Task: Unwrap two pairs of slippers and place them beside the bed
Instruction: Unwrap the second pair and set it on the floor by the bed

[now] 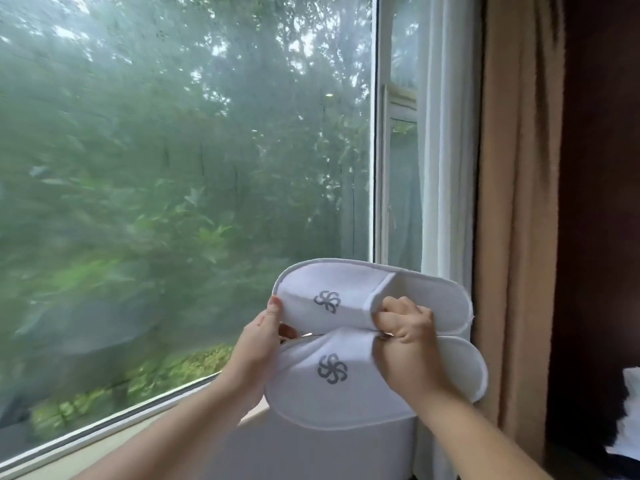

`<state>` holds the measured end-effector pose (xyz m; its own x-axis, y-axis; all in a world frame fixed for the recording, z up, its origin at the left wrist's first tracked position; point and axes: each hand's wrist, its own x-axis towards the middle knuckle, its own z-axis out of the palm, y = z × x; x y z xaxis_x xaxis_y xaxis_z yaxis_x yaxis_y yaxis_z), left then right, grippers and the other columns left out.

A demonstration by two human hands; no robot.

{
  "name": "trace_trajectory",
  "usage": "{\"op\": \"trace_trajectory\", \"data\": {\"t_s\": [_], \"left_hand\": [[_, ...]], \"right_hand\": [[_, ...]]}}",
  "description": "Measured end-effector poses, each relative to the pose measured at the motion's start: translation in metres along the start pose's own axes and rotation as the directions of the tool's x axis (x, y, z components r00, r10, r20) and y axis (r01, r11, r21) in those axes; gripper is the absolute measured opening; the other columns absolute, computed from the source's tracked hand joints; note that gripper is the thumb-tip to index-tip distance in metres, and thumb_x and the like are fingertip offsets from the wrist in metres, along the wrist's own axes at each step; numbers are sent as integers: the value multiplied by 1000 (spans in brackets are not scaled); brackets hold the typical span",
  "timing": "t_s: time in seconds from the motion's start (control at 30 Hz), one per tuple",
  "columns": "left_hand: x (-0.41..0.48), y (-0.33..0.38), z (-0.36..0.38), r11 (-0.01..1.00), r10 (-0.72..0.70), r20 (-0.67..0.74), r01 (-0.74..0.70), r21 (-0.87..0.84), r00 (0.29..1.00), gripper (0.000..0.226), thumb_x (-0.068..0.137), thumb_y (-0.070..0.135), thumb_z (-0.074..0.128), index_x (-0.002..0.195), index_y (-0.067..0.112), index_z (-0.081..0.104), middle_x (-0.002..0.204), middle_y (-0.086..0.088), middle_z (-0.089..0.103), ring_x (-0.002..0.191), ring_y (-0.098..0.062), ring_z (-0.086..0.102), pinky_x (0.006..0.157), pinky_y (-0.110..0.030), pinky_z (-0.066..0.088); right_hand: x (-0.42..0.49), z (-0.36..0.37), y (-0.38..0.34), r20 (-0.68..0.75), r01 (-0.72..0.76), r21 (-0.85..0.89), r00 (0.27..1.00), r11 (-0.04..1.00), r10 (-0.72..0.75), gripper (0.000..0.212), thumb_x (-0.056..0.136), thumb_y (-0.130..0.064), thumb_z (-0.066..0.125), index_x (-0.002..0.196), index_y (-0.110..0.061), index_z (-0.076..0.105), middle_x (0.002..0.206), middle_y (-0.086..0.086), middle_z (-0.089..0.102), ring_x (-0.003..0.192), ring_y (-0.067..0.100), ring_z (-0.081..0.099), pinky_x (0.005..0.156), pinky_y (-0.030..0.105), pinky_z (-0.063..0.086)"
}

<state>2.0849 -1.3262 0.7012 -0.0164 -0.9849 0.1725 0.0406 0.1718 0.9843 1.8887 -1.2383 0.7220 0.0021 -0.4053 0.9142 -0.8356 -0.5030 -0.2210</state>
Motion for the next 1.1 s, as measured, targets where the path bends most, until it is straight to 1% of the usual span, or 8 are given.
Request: {"op": "trace_trajectory", "data": {"t_s": [0.23, 0.33, 0.5, 0.7, 0.8, 0.87, 1.0, 1.1], "left_hand": [[63, -39, 118, 995, 11, 219, -31, 90, 976, 61, 98, 62, 36, 84, 12, 68, 74, -2, 66, 67, -23, 63, 66, -35, 47], [81, -66, 171, 995, 16, 328, -49, 91, 944, 56, 95, 64, 36, 82, 20, 68, 72, 3, 68, 72, -26, 66, 71, -40, 49], [99, -107, 251, 989, 38, 540, -110, 102, 841, 50, 94, 66, 30, 94, 38, 72, 86, 6, 77, 83, -17, 74, 76, -44, 58], [130, -149, 321, 988, -17, 702, -94, 119, 712, 53, 83, 79, 30, 97, 47, 70, 90, 17, 76, 84, -8, 73, 75, -36, 55], [142, -162, 342, 980, -25, 742, -129, 150, 670, 45, 84, 80, 29, 91, 57, 67, 86, 33, 70, 78, 6, 69, 68, -24, 49], [149, -171, 354, 977, -35, 763, -139, 162, 645, 43, 86, 77, 28, 86, 57, 67, 81, 39, 66, 74, 15, 64, 63, -17, 44], [153, -198, 379, 975, -116, 800, -87, 206, 589, 51, 91, 72, 32, 92, 38, 70, 82, 29, 71, 73, 4, 69, 56, -17, 47], [149, -223, 401, 974, -157, 819, -50, 221, 552, 42, 94, 68, 31, 88, 51, 69, 83, 27, 72, 72, 2, 70, 59, -21, 51]], "right_hand": [[-15, -24, 97, 16, -186, -201, 981, 962, 193, 46, 50, 10, 84, 46, -14, 45, 56, -4, 41, 56, 24, 45, 58, 41, 38], [-30, -35, 134, -40, -244, -267, 969, 932, 242, 65, 51, 9, 79, 49, -29, 27, 57, -11, 33, 56, 19, 41, 59, 36, 29], [-59, -55, 182, -136, -403, -361, 915, 841, 381, 61, 54, 8, 59, 55, -29, 10, 56, -10, 20, 58, 16, 31, 63, 33, 17], [-74, -59, 222, -175, -563, -335, 825, 755, 538, 48, 52, 19, 58, 54, -16, 25, 60, 2, 26, 57, 15, 28, 54, 30, 17], [-84, -65, 240, -92, -624, -409, 754, 666, 650, 33, 57, 13, 55, 55, -15, 36, 61, -5, 32, 54, 9, 26, 50, 23, 21], [-96, -70, 251, -50, -672, -469, 669, 574, 742, 26, 66, 11, 62, 63, -15, 56, 62, -11, 41, 54, 3, 39, 54, 14, 29], [-119, -72, 269, -104, -732, -477, 597, 487, 796, 17, 73, 6, 71, 83, -7, 73, 71, -20, 50, 65, -12, 50, 63, 4, 34], [-137, -71, 291, -163, -789, -447, 535, 422, 829, 18, 76, 3, 70, 87, -11, 74, 77, -20, 52, 66, -14, 50, 62, 4, 33]]}}
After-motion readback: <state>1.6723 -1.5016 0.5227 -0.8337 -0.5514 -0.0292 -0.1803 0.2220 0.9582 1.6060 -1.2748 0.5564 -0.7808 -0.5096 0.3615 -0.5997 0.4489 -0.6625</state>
